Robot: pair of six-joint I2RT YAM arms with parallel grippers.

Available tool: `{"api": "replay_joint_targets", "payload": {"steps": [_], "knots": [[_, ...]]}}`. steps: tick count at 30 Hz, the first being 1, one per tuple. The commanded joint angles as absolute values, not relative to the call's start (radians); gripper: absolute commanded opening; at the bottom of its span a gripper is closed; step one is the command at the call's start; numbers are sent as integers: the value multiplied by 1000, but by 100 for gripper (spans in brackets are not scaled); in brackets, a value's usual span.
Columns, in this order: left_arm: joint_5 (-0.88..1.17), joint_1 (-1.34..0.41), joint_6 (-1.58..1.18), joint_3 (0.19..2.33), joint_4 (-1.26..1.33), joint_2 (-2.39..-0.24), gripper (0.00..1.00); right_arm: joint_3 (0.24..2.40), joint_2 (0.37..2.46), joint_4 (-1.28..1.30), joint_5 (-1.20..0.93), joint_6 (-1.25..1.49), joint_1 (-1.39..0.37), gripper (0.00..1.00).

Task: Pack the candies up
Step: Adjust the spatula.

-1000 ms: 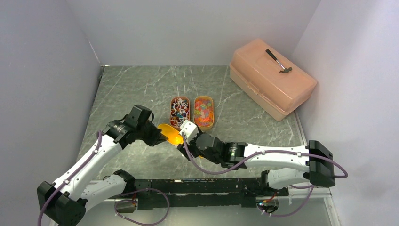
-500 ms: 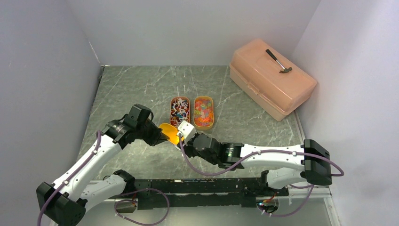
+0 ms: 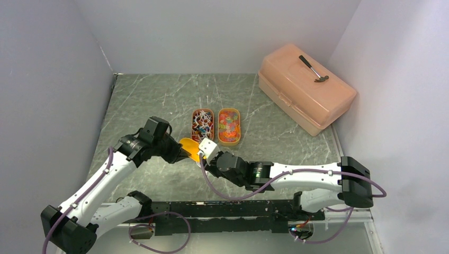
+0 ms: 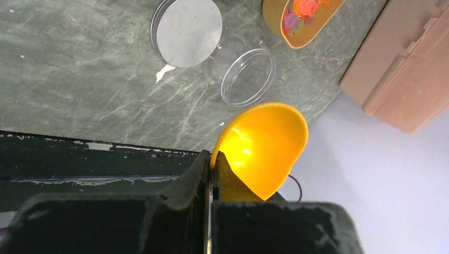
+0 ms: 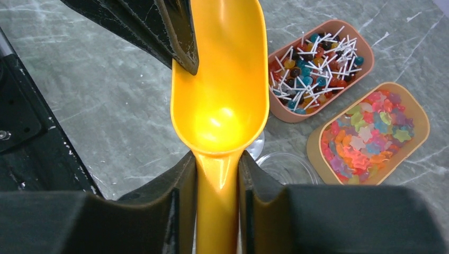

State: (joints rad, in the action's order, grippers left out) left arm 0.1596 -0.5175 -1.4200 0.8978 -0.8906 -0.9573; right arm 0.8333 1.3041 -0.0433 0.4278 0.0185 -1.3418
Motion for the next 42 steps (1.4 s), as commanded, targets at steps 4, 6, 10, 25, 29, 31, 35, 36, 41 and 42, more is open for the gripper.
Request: {"api": "replay_joint_targets", "payload": {"steps": [4,6,10,25,29,31,35,36,41,42], "knots": [[227,-521,-1431,909,-865,-947,3,846,1316,-84,479,8,-1355,4],[231,-521,-1433,908,-865,-946,3,846,1316,-89,491,-12,-1357,0],[235,-522,-1436,899,-861,-942,3,811,1278,-156,493,-27,-1362,0],[300,-522,-1385,895,-803,-977,3,765,1180,-156,515,-3,-1364,0],[290,-521,-1350,920,-824,-980,10,767,1193,-123,559,-2,-1364,0],[287,-521,-1334,922,-836,-979,16,761,1189,-120,568,25,-1364,0],[298,-522,-1304,913,-837,-971,26,747,1169,-117,566,29,-1364,0],[306,-522,-1291,910,-829,-967,28,747,1168,-112,568,29,-1364,0],[292,-522,-1252,918,-853,-959,39,749,1168,-69,601,29,-1362,0],[286,-522,-1242,921,-858,-958,41,749,1166,-61,606,30,-1362,0]]}}
